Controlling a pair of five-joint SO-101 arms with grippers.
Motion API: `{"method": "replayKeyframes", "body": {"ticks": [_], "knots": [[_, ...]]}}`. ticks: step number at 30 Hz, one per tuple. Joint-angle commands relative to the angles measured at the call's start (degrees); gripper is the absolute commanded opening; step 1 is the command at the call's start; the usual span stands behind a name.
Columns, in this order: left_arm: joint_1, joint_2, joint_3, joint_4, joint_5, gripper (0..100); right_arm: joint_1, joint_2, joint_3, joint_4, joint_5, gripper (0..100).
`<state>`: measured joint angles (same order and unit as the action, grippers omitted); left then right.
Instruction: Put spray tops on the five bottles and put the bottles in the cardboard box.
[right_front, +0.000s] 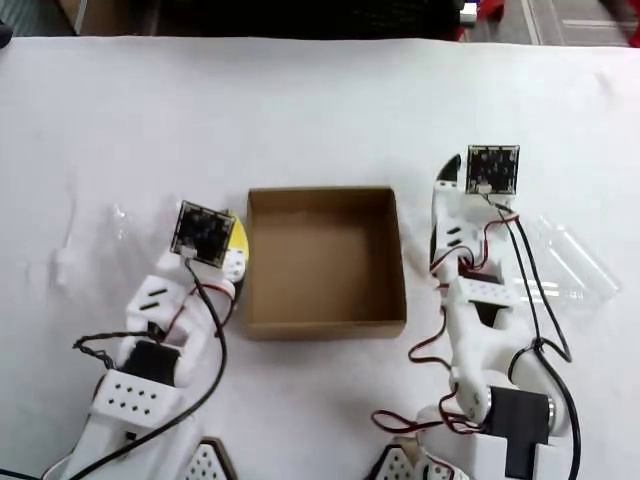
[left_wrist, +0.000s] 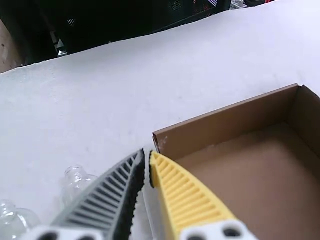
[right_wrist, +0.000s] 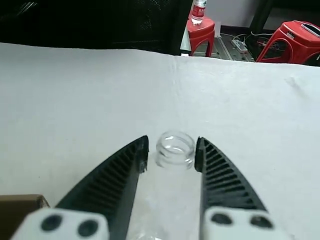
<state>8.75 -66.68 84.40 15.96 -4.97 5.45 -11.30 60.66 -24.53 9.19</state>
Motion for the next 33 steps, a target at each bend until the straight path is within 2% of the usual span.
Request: {"method": "replayKeyframes", "body": {"ticks": [1, 17, 22, 26, 33], "knots": [[0.40, -1.45, -0.53, -1.49, -0.53, 2, 0.40, -1.36, -0.44, 0.75, 0.00, 12.2], [0.40, -1.36, -0.62, -1.49, -0.53, 2, 0.40, -1.63, -0.35, 0.92, -0.26, 12.8], [0.40, -1.36, -0.70, -1.49, -0.53, 2, -0.13, -3.65, -1.14, 5.93, -0.35, 22.6], [0.40, -1.36, -0.70, -1.49, -0.53, 2, -0.57, -7.34, -1.14, 10.77, -0.35, 23.1], [0.40, -1.27, -0.79, -1.58, -0.62, 2, -0.31, -8.48, -1.05, 11.74, -0.44, 23.1]]}}
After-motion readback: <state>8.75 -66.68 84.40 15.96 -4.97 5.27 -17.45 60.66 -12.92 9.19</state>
